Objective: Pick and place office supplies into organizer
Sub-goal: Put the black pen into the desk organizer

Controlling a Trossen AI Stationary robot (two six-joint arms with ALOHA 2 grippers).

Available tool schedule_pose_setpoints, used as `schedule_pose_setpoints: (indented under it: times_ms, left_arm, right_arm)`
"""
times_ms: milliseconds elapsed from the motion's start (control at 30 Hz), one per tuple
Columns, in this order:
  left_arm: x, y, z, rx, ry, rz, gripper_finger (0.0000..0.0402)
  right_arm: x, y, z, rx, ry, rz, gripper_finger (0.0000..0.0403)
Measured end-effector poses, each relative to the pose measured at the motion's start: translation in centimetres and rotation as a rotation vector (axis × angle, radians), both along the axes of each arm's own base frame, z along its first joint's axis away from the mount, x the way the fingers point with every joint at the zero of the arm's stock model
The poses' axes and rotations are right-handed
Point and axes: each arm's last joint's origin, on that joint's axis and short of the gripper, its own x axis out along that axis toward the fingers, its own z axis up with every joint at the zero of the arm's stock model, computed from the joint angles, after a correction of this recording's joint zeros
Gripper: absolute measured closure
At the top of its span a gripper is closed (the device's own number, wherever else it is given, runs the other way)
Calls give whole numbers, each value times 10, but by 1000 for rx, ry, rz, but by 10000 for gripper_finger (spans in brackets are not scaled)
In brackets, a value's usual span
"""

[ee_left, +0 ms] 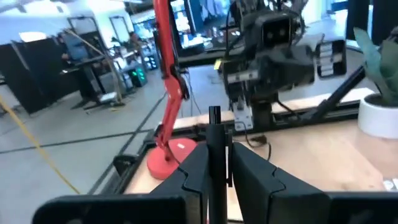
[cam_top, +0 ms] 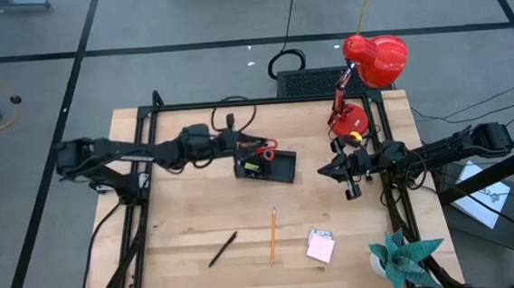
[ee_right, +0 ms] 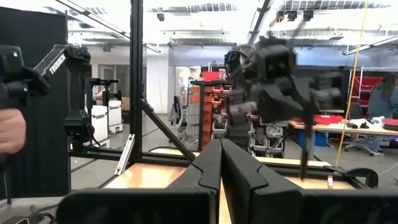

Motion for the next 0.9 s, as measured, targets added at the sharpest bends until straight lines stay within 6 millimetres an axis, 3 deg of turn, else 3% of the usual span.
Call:
schedule_pose_setpoints:
  times_ms: [433,900]
  left_arm:
    - [23,43,-70,-80,160,9,341]
    - [21,48,-88,-102,289,11,341]
  right_arm:
    - [0,0,0,-7,3,-4,399]
    - [1,0,-2,-7,23,-4,399]
